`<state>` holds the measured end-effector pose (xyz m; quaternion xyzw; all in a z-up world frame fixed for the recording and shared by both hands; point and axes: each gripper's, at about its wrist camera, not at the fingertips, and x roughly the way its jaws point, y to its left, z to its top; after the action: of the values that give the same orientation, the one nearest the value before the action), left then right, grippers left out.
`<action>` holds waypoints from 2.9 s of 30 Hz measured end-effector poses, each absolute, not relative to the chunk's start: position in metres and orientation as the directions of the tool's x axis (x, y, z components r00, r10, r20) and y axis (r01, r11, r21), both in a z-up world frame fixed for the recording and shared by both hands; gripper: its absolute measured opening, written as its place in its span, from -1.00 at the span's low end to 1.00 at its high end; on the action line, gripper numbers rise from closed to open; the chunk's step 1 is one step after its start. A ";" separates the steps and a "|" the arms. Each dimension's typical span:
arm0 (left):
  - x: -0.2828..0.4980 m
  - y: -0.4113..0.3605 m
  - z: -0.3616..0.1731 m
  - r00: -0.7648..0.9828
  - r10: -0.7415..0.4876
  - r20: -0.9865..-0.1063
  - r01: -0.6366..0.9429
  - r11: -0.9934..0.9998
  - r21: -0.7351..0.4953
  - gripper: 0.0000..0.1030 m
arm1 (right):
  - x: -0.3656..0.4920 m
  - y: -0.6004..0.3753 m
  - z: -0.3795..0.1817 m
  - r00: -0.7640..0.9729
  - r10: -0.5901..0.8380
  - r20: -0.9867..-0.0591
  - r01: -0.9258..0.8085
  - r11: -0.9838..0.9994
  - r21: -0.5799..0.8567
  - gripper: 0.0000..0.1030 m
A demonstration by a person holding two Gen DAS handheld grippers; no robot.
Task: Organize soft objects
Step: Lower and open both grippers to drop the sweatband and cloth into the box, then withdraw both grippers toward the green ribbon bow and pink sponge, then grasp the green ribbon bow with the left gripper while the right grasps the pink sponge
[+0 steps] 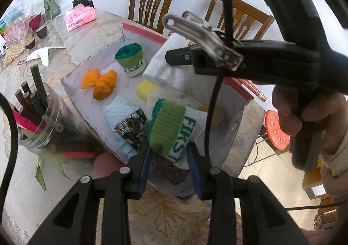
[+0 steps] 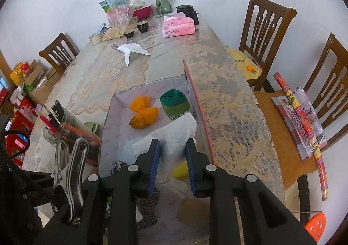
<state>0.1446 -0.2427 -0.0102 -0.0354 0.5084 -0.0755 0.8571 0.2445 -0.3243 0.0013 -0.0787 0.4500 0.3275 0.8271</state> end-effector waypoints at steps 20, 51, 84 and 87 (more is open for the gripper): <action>0.139 -0.238 0.005 0.506 -0.129 -0.853 0.071 0.992 -0.108 -0.08 | 0.245 -0.335 0.011 0.415 0.472 -0.777 -0.568 0.802 0.184 -0.14; 0.101 -0.161 0.026 0.558 -0.113 -0.822 0.010 0.991 -0.130 -0.04 | 0.170 -0.360 0.028 0.499 0.407 -0.765 -0.437 0.881 0.184 -0.14; 0.118 -0.035 -0.025 0.495 -0.077 -0.866 0.076 0.996 -0.044 -0.04 | 0.054 -0.254 -0.007 0.477 0.321 -0.818 -0.326 0.929 0.175 -0.14; 0.128 -0.035 -0.034 0.482 -0.087 -0.872 0.077 0.995 -0.057 -0.04 | 0.054 -0.248 -0.016 0.462 0.310 -0.831 -0.320 0.932 0.169 -0.14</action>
<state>0.1284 -0.0347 -0.0345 -0.0052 0.5067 -0.0477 0.8608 0.0538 -0.2480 -0.0157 -0.0053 0.4847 0.1840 0.8551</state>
